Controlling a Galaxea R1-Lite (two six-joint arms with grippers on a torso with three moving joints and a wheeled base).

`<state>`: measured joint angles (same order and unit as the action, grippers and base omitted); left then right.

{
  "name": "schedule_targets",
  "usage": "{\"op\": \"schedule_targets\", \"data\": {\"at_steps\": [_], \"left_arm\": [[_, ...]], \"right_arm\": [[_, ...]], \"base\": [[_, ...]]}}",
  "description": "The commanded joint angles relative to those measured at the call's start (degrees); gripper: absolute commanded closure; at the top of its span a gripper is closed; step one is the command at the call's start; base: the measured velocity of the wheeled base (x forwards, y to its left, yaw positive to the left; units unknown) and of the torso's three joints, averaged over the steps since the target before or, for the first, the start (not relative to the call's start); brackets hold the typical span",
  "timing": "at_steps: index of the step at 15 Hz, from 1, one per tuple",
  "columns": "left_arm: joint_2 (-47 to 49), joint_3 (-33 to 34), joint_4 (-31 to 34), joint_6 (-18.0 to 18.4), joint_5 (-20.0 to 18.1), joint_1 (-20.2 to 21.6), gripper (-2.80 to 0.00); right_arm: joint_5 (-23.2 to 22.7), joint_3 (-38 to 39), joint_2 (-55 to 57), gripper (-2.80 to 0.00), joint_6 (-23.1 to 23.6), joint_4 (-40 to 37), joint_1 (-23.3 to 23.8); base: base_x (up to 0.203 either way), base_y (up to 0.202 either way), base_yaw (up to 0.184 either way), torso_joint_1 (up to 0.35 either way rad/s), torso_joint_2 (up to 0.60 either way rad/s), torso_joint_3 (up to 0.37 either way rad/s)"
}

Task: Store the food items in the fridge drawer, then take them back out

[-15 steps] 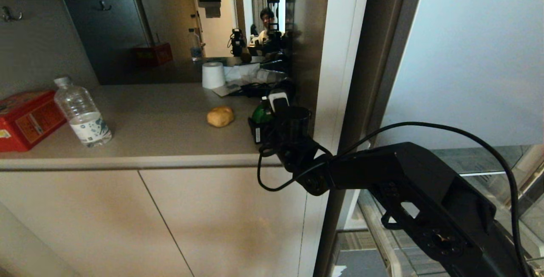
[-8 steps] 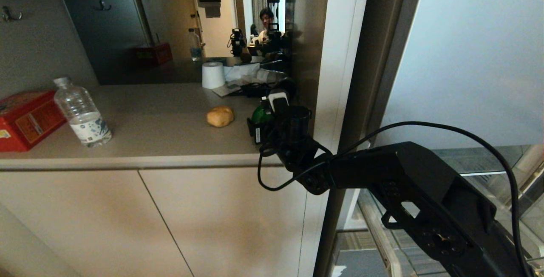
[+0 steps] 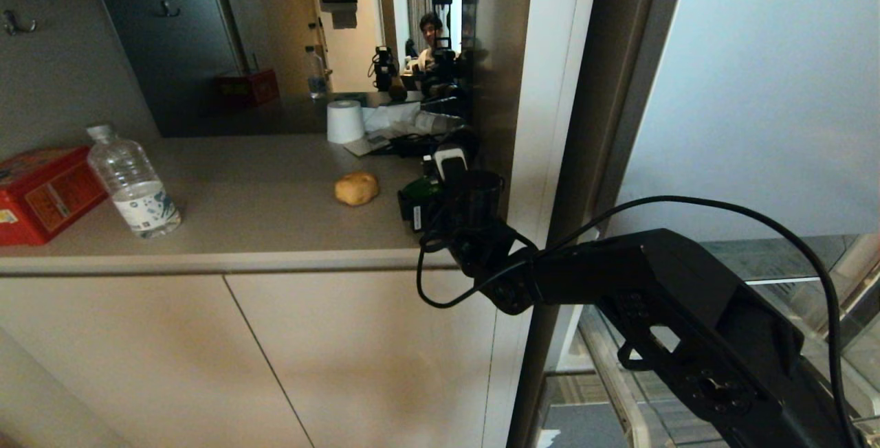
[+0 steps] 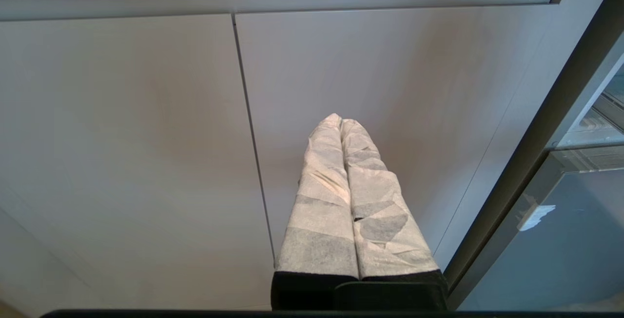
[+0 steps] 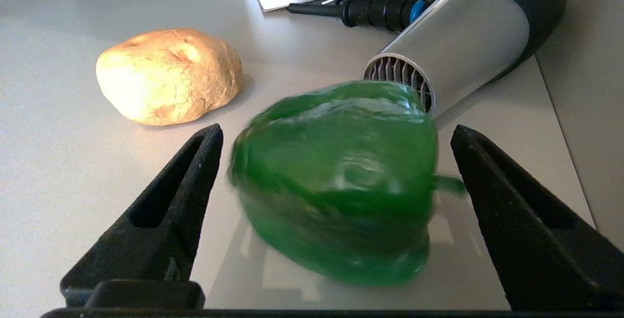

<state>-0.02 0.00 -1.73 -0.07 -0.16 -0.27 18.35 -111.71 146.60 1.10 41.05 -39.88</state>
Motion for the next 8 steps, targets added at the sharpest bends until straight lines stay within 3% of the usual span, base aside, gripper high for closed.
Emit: {"op": "schedule_targets", "data": {"at_steps": [1,5,8], "left_arm": [[0.0,0.6,0.0,0.0,0.0,0.0,0.00],[0.0,0.6,0.0,0.0,0.0,0.0,0.00],[0.0,0.6,0.0,0.0,0.0,0.0,0.00]], "right_arm": [[0.1,0.0,-0.8,-2.80,0.0,0.3,0.1],[0.3,0.4,-5.2,-2.80,0.2,0.1,-0.6],[0.7,4.6,-12.1,-2.80,0.4,-0.3,-3.7]], "base": [[0.000,0.000,0.000,0.000,0.00,0.000],[0.000,0.000,0.000,0.000,0.00,0.000],[0.000,0.000,0.000,0.000,0.00,0.000]]}}
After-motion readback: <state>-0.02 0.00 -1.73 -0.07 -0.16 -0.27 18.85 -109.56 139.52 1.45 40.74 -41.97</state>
